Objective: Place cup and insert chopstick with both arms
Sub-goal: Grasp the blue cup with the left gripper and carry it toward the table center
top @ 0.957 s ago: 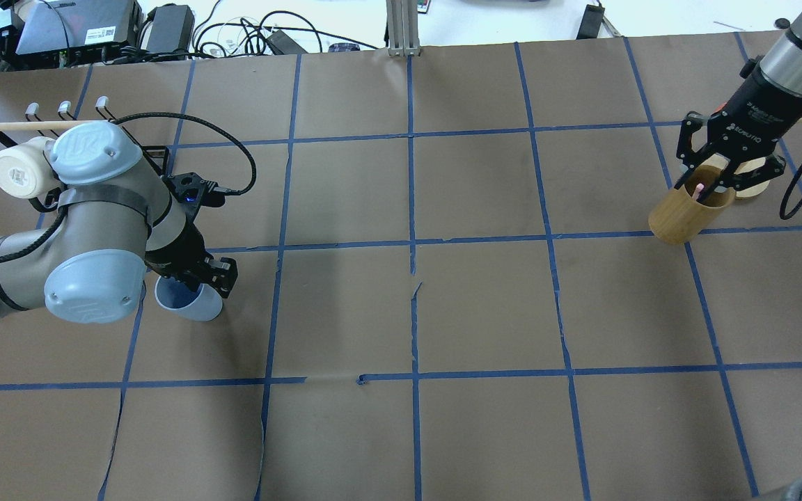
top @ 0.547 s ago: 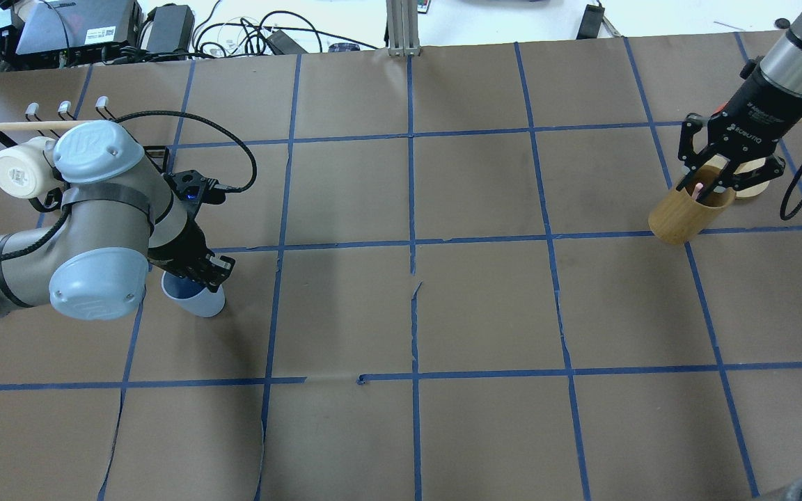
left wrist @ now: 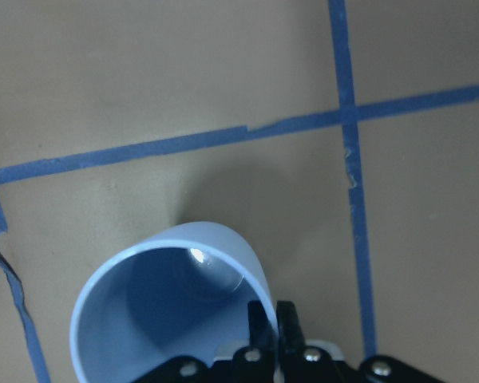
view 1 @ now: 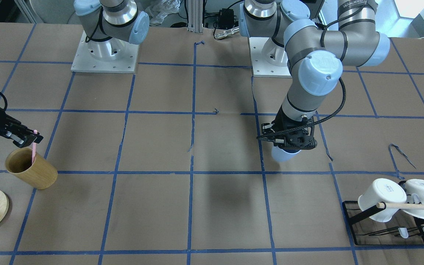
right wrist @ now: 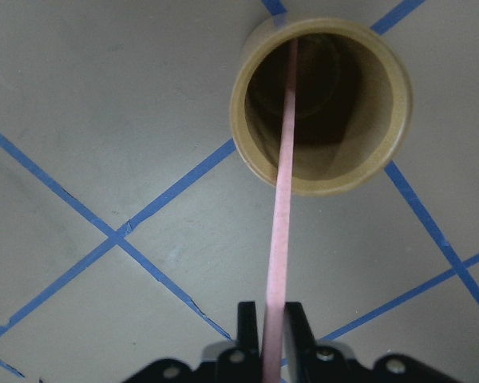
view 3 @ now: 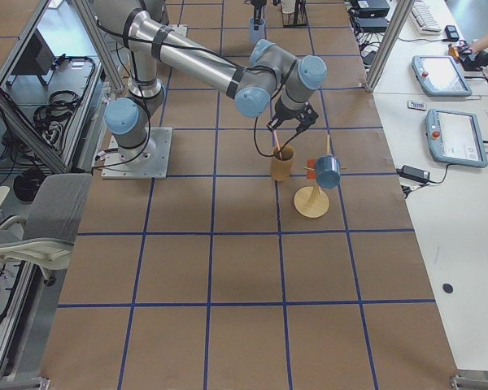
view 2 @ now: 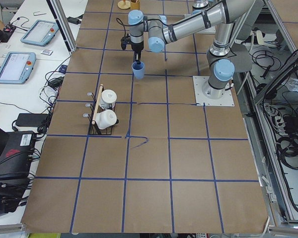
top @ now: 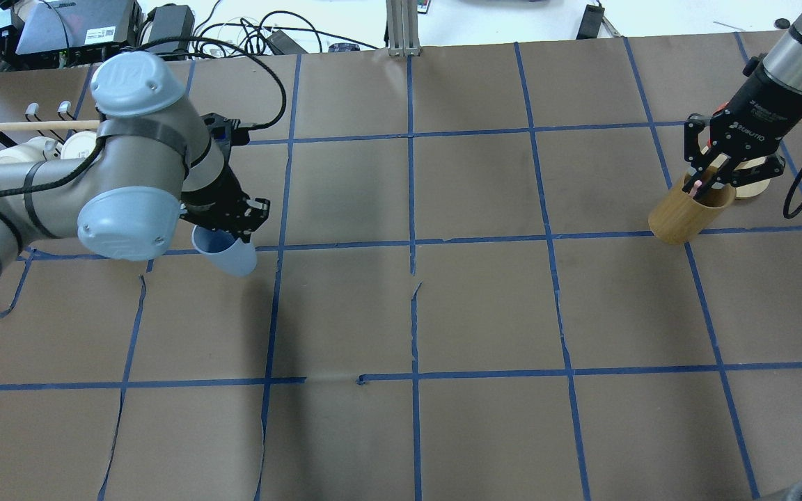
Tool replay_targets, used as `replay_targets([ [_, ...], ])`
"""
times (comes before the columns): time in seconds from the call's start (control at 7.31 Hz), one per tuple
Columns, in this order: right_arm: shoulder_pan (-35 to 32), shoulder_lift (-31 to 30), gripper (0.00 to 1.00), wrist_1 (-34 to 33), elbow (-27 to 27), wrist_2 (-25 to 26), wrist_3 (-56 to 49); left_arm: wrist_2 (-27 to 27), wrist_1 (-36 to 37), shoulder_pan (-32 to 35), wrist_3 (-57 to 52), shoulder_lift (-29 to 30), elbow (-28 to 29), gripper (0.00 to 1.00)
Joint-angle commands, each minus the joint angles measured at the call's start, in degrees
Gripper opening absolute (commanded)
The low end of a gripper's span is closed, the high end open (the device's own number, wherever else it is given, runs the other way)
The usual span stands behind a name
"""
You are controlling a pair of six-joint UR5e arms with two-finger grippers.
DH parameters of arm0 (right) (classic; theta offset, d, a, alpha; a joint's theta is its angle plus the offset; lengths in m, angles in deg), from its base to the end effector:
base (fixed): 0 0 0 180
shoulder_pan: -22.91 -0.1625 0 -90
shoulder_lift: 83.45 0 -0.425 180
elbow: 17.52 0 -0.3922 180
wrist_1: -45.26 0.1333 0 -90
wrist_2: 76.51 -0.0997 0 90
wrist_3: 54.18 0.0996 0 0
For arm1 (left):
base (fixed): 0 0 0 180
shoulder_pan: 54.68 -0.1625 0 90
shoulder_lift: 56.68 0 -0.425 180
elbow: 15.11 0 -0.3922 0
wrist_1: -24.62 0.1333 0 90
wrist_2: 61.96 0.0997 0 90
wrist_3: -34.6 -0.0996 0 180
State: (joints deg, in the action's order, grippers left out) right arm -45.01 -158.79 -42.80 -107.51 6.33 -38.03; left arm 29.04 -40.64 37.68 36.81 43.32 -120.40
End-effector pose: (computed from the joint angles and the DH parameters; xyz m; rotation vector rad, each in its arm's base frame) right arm -0.0734 -0.5685 0.3513 0.9992 2.8003 0.4233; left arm -0.1532 -0.5213 0.3130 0.0042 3.1237 0.0139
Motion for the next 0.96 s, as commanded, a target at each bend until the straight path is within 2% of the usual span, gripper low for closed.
replay_targets([
  [0.0, 0.7, -0.3, 0.22, 1.3, 0.2, 0.3, 0.0, -1.6, -1.5, 10.5, 15.5, 5.3, 8.8, 0.00],
  [0.27, 1.4, -1.3, 0.22, 3.4, 1.1, 0.4, 0.0, -7.3, -1.2, 14.5, 21.7, 10.3, 16.2, 0.00],
  [0.55, 1.5, -1.3, 0.15, 10.9, 5.8, 0.5, 0.0, -6.8, -1.6, 17.2, 24.4, 16.9, 24.4, 0.00],
  [0.68, 1.5, -1.3, 0.10, 12.6, 7.0, 0.7, 0.0, -6.8, -1.6, 18.3, 25.2, 19.3, 28.1, 0.00],
  [0.82, 1.7, -1.3, 0.05, 13.1, 7.3, 1.4, 0.0, -6.2, -1.4, 19.5, 25.0, 21.4, 29.2, 0.00],
])
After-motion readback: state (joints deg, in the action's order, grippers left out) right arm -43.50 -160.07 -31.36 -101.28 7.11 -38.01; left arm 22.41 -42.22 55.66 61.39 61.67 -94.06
